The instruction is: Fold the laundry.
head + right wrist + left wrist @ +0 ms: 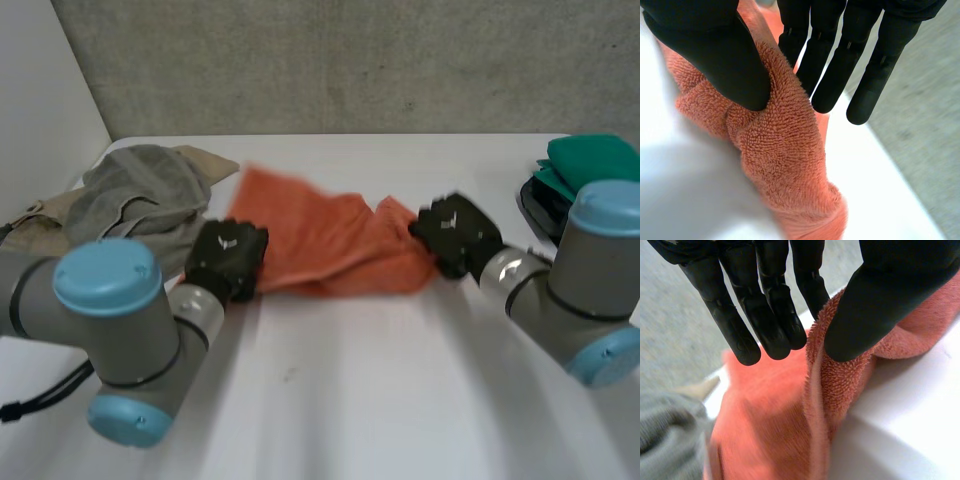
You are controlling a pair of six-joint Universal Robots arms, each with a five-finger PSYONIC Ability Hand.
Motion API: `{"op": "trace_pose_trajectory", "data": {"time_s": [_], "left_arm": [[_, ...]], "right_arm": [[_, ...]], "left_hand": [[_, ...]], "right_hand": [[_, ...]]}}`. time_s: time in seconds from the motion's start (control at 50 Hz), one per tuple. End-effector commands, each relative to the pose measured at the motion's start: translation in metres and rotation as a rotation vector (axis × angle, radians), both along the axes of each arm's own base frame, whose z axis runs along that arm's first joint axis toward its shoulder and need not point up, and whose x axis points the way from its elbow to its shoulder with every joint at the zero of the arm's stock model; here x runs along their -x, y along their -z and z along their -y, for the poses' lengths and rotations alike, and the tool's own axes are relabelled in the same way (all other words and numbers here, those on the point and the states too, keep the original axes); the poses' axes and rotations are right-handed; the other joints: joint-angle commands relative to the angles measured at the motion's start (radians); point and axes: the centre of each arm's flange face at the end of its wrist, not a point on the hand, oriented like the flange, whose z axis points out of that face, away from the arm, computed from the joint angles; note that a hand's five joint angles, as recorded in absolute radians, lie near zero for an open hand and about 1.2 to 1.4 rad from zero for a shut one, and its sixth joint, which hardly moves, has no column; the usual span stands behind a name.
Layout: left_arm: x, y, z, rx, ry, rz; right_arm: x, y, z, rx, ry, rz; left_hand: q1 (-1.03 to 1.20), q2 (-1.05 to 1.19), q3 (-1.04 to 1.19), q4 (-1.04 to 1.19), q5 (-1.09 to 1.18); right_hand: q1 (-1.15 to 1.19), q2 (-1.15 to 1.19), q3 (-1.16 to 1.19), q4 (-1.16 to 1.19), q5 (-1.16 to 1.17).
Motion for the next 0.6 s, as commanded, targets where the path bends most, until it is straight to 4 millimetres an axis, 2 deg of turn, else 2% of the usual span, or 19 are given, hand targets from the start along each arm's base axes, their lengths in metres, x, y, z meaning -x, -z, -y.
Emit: {"op": "trace_pose_trajectory", "data": {"time_s": [0.02,0.08,0.1,0.2,0.36,0.44,0.5,0.6], "left_arm": [[-0.005,0.009,-0.003,-0.022,-0.003,0.017],[-0.009,0.007,-0.003,-0.028,-0.013,0.016],[-0.011,0.006,-0.002,-0.026,-0.019,0.016],[-0.032,-0.007,0.004,-0.018,-0.063,-0.001],[-0.046,0.007,0.0,-0.103,0.014,0.006],[-0.059,0.012,0.007,-0.16,0.006,0.003],[-0.061,0.012,0.009,-0.176,0.009,-0.001],[-0.054,0.027,0.012,-0.223,0.05,-0.004]], "right_arm": [[0.009,0.018,-0.014,-0.047,0.002,-0.066],[0.009,0.019,-0.016,-0.053,0.002,-0.068],[0.009,0.019,-0.016,-0.054,0.002,-0.068],[0.011,0.019,-0.016,-0.066,0.016,-0.059],[0.012,0.018,-0.015,-0.082,0.047,-0.041],[0.012,0.018,-0.015,-0.081,0.048,-0.042],[0.012,0.019,-0.015,-0.084,0.052,-0.042],[0.012,0.019,-0.015,-0.085,0.052,-0.043]], "left_hand": [[-0.199,-0.256,-0.253,-0.258,-0.211],[-0.511,-0.567,-0.564,-0.57,-0.522],[-0.521,-0.577,-0.574,-0.58,-0.532],[-0.521,-0.577,-0.574,-0.58,-0.532],[-0.494,-0.551,-0.547,-0.553,-0.506],[-0.456,-0.513,-0.509,-0.515,-0.468],[-0.43,-0.487,-0.483,-0.489,-0.441],[-0.421,-0.478,-0.474,-0.48,-0.432]], "right_hand": [[0.302,0.224,0.211,0.2,0.253],[0.302,0.224,0.211,0.2,0.253],[0.302,0.224,0.211,0.2,0.253],[0.302,0.224,0.211,0.2,0.253],[0.302,0.224,0.211,0.2,0.253],[0.302,0.224,0.211,0.2,0.253],[0.302,0.224,0.211,0.2,0.253],[0.302,0.224,0.211,0.2,0.253]]}}
